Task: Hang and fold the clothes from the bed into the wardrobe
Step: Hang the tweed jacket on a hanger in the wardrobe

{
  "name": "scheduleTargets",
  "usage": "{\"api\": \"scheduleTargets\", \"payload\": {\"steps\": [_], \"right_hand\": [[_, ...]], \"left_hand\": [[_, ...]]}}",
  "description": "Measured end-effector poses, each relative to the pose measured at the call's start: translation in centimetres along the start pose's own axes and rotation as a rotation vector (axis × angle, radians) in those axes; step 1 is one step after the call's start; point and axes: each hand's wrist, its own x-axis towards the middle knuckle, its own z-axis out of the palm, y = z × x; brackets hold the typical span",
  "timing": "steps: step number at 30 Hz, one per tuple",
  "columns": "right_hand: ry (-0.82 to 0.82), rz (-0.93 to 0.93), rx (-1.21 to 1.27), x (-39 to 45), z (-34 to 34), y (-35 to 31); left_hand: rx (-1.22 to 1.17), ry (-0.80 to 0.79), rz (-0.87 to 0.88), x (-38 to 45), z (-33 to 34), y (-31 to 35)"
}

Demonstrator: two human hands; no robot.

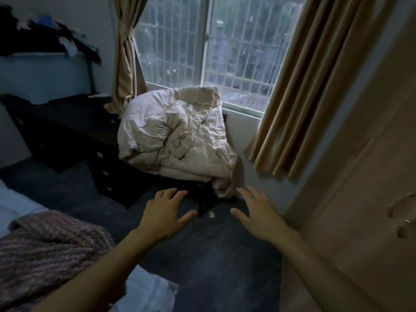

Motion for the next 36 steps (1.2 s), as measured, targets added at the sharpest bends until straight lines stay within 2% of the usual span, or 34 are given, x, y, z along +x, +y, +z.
{"api": "scheduleTargets", "payload": {"steps": [8, 14, 21, 24, 29, 36], "right_hand": [[-0.110, -0.336, 0.054, 15.3, 3.7, 3.9], [-0.174, -0.584, 0.065, 23.6, 3.3, 1.7], [-0.266, -0.775, 0.069, 30.4, 5.7, -3.6], [-0.267, -0.853, 0.016, 33.8, 7.0, -7.2], [-0.322, -0.958, -0.060, 38.3, 8.6, -13.5], [-0.356, -1.177, -0.063, 41.6, 12.6, -22.9]], "left_hand": [[0.109, -0.009, -0.356, 6.7, 3.0, 0.1], [0.177, 0.122, -0.519, 9.0, 0.8, 0.2], [0.181, 0.173, -0.731, 9.5, 0.6, -5.3], [0.151, 0.246, -0.791, 10.4, 1.2, -8.4], [0.130, 0.253, -0.905, 10.5, 2.1, -12.6], [0.141, 0.339, -1.176, 7.4, 0.1, -16.9]]}}
